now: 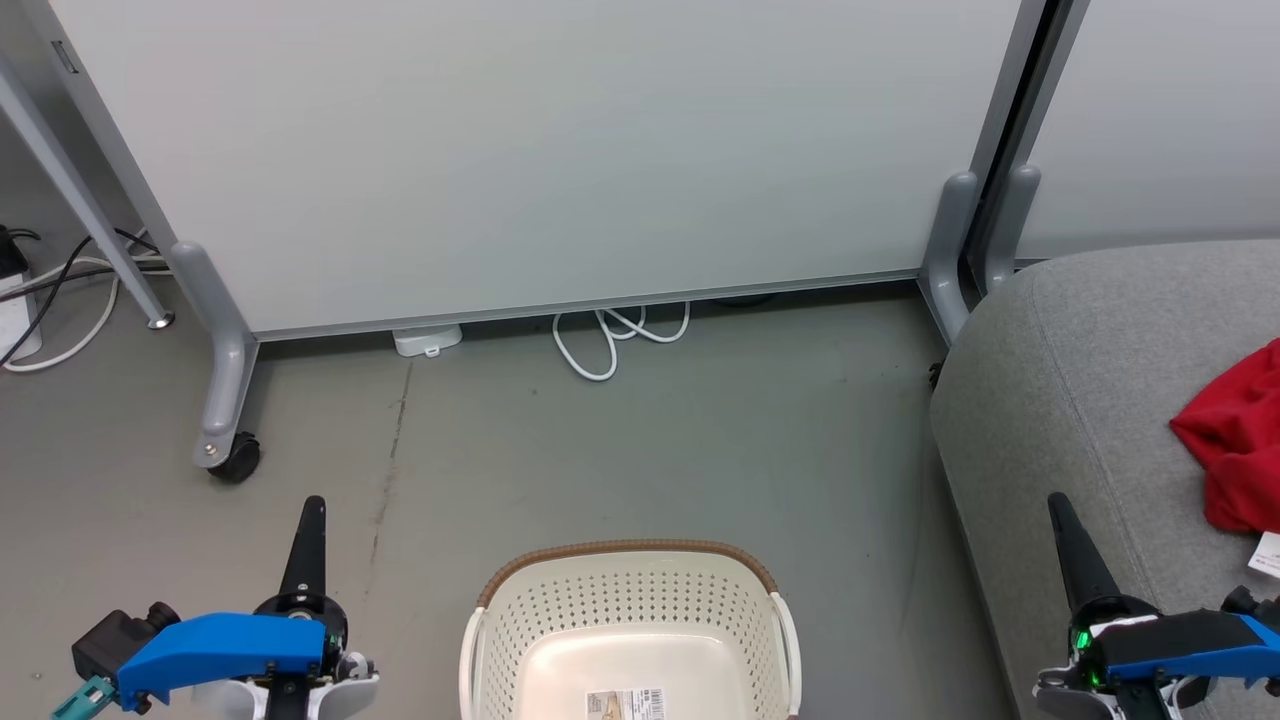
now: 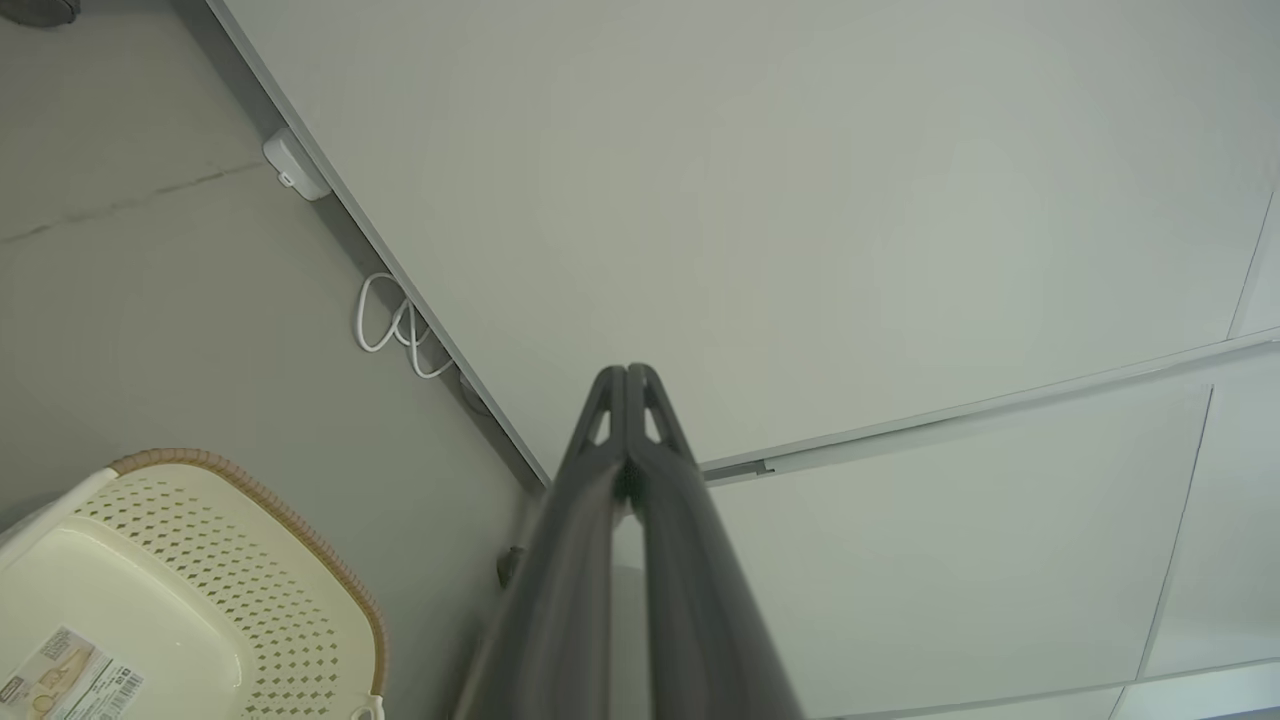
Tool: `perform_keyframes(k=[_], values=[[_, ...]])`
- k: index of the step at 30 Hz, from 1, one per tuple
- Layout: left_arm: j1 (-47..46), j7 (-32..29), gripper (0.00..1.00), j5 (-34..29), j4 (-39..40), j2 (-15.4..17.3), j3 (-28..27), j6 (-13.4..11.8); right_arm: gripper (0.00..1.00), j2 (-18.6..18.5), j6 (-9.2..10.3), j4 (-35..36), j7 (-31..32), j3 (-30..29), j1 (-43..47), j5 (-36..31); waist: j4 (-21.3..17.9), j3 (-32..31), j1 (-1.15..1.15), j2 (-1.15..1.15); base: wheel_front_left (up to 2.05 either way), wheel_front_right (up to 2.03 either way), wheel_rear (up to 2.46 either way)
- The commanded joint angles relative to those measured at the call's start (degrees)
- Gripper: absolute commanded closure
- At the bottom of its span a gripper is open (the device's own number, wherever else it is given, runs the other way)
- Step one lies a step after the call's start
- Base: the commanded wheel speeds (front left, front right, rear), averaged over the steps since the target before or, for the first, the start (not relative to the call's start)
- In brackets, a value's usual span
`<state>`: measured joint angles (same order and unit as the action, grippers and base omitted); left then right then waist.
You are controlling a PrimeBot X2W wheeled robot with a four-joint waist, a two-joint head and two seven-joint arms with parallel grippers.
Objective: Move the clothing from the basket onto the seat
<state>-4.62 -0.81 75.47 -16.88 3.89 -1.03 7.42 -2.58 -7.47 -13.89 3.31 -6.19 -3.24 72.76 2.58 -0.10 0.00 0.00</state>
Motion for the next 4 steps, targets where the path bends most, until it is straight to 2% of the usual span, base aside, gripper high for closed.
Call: perform_keyframes(k=[1, 4], values=[[-1.22, -0.28, 1.0, 0.82, 0.58, 0.09, -0.4, 0.08, 1.0, -0.39, -0.03, 0.25, 0.31, -0.16, -1.13, 0.99, -0.04, 0.0, 0.0, 0.0, 0.0, 0.0, 0.0], [-1.25, -0.82, 1.0, 2.65, 0.86, 0.03, -0.97, 0.08, 1.0, -0.4, -0.03, 0.2, 0.61, -0.18, -1.42, 3.05, -0.27, 0.03, 0.0, 0.0, 0.0, 0.0, 0.0]])
